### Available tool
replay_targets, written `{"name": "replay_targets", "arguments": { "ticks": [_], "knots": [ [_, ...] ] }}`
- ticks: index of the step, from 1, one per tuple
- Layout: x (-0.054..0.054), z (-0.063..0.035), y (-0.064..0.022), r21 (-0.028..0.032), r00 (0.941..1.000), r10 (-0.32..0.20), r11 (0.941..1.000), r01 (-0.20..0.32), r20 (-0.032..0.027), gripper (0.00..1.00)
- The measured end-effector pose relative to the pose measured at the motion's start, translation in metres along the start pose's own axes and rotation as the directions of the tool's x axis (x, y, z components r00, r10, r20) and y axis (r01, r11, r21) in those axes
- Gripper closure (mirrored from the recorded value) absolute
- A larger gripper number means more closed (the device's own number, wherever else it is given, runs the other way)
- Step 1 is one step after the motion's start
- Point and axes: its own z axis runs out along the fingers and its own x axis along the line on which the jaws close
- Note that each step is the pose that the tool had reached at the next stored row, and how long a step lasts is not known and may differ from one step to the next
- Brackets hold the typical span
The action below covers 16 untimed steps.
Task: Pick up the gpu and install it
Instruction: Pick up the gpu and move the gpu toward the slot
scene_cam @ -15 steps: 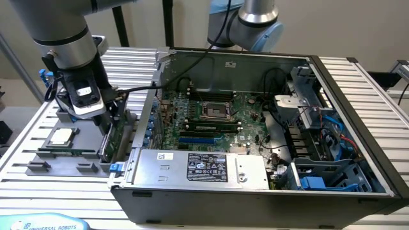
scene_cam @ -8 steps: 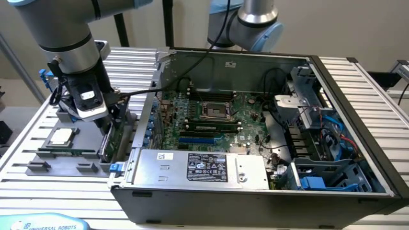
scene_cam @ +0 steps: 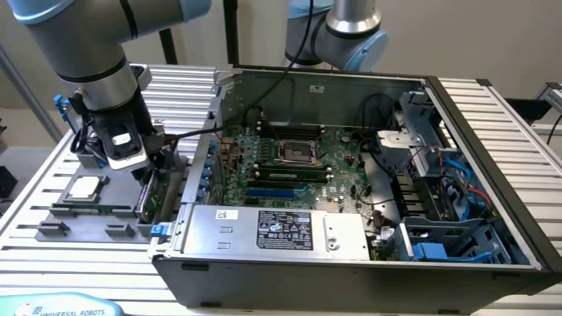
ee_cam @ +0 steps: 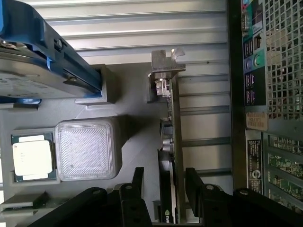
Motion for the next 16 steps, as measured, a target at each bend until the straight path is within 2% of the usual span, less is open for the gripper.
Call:
{"name": "replay_targets", "arguments": {
  "ticks": [16],
  "knots": [
    [0.0004,0.0055,0.0027,0.0012,0.9999,0.015,0.9999,-0.015,0.0014,0.52]
  ]
}}
